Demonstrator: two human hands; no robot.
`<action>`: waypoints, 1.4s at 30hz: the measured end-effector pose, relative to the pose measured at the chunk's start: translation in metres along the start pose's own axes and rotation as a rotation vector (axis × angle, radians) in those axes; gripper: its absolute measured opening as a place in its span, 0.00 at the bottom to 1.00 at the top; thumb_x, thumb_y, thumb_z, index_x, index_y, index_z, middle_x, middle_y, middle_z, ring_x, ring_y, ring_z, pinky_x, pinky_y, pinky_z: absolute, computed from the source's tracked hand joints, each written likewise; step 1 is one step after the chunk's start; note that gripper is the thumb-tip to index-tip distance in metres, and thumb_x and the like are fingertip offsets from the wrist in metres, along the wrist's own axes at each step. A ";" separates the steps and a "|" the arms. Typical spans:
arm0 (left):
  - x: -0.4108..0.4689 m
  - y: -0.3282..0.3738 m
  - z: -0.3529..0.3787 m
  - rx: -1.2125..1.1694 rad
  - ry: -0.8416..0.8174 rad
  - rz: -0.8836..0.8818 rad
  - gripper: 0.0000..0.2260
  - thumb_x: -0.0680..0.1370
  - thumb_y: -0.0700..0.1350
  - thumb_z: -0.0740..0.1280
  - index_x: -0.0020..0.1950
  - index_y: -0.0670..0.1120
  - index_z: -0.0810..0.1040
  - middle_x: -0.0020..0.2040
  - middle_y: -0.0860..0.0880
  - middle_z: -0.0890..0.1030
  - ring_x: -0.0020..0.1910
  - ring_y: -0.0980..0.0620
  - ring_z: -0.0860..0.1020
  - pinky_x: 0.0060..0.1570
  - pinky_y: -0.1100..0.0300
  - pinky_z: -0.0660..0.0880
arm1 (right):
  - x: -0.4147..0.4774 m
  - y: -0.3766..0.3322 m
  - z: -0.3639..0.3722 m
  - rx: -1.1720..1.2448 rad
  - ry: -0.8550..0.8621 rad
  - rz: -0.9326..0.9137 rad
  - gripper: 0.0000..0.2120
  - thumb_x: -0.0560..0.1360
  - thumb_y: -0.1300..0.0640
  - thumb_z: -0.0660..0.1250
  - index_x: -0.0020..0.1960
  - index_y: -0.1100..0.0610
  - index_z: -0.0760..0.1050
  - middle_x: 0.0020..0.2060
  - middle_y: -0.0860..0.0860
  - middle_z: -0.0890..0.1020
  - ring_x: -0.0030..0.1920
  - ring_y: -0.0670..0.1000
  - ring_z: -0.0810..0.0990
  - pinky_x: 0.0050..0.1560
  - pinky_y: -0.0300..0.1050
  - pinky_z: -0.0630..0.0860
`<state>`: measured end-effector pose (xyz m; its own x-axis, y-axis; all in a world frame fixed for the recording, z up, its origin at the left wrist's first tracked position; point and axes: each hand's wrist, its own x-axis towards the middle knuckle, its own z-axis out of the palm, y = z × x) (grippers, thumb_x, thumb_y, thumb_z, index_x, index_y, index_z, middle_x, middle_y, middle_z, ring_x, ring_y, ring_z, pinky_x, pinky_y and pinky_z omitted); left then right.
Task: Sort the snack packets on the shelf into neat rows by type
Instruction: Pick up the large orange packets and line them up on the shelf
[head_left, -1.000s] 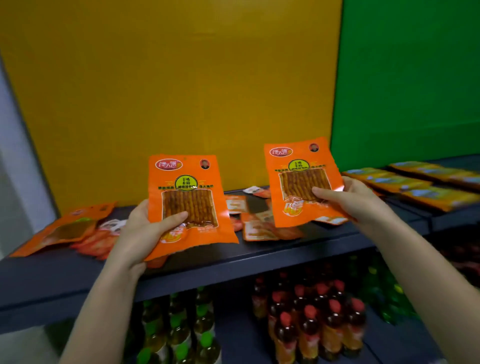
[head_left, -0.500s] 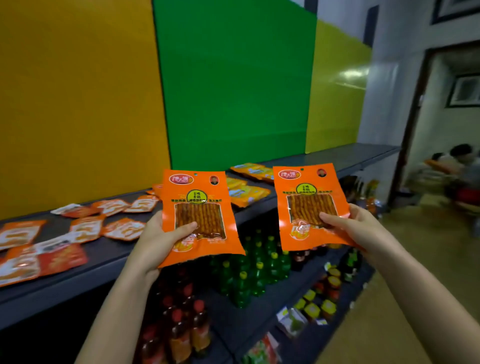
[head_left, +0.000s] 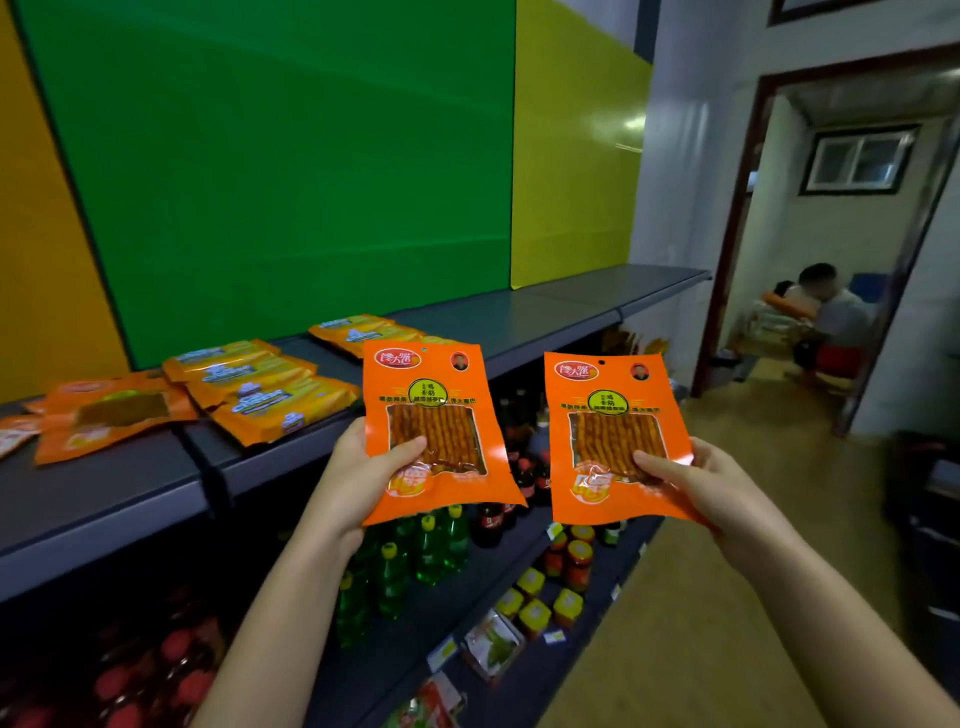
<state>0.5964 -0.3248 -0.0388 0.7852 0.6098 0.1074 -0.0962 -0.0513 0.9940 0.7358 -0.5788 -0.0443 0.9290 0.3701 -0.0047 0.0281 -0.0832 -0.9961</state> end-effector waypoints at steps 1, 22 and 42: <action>0.011 -0.002 0.012 0.002 -0.004 0.001 0.17 0.74 0.41 0.69 0.62 0.47 0.73 0.52 0.46 0.82 0.45 0.49 0.82 0.39 0.59 0.77 | 0.011 0.003 -0.005 0.000 -0.003 0.004 0.13 0.72 0.58 0.70 0.55 0.56 0.74 0.44 0.53 0.84 0.38 0.49 0.82 0.36 0.38 0.75; 0.297 -0.015 0.176 0.046 0.168 0.040 0.13 0.74 0.38 0.68 0.55 0.48 0.70 0.50 0.48 0.80 0.49 0.49 0.80 0.48 0.59 0.76 | 0.349 -0.027 -0.055 -0.056 -0.164 -0.083 0.12 0.72 0.57 0.69 0.55 0.54 0.74 0.49 0.57 0.83 0.46 0.57 0.82 0.45 0.45 0.77; 0.474 -0.028 0.192 0.486 0.753 -0.167 0.12 0.72 0.42 0.71 0.55 0.42 0.78 0.57 0.43 0.80 0.57 0.45 0.78 0.58 0.54 0.74 | 0.583 -0.036 0.025 -0.077 -0.724 -0.176 0.15 0.71 0.58 0.71 0.56 0.55 0.72 0.48 0.55 0.83 0.46 0.55 0.83 0.46 0.46 0.78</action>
<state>1.0885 -0.1861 -0.0119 0.1422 0.9857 0.0902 0.3853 -0.1391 0.9122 1.2670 -0.3369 -0.0132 0.4338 0.8982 0.0713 0.2044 -0.0211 -0.9787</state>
